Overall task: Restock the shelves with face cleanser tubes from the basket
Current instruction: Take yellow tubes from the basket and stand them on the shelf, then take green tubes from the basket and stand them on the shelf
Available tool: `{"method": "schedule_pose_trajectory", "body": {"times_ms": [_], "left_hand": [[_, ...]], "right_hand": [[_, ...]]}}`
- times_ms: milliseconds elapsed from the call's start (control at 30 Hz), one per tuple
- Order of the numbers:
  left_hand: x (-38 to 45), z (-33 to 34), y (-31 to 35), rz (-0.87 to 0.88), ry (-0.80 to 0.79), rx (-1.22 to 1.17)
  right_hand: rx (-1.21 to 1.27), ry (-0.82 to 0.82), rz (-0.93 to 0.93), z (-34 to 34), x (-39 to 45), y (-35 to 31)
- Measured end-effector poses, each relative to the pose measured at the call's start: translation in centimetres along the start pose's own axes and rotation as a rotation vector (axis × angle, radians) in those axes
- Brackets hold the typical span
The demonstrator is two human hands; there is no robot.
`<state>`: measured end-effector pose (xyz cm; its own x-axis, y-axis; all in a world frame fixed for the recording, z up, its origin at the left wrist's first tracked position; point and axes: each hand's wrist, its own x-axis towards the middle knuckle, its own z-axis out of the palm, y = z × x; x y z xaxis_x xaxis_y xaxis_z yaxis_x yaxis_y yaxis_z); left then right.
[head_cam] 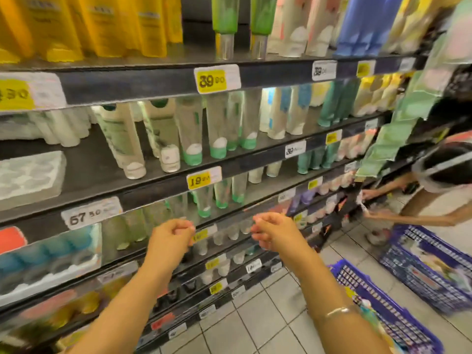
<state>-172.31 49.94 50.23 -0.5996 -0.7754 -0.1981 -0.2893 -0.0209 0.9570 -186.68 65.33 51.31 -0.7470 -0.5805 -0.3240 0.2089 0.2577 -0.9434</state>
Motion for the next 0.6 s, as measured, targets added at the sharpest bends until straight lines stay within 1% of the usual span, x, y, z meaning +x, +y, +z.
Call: {"method": "schedule_pose_trajectory", "body": {"times_ms": [167,300,400,467,600], "left_hand": [[-0.6,10.4,-2.9,-0.186,-0.154,0.043],[-1.5,20.0,-4.2,-0.327,-0.279,0.075],[-2.0,26.8,-5.7,-0.414,-0.34,0.096],[-1.9,30.8,-6.5,-0.458,-0.368,0.096],[-0.5,37.8,-7.7,-0.511,-0.363,0.132]], "right_hand": [[0.094,0.151,0.283,-10.7,0.6,8.0],[0.152,0.288,0.407,-19.5,0.6,13.9],[0.142,0.334,0.523,-25.4,0.4,18.1],[0.143,0.365,0.598,-28.8,0.4,20.5],[0.215,0.452,0.747,-34.8,0.5,24.4]]}}
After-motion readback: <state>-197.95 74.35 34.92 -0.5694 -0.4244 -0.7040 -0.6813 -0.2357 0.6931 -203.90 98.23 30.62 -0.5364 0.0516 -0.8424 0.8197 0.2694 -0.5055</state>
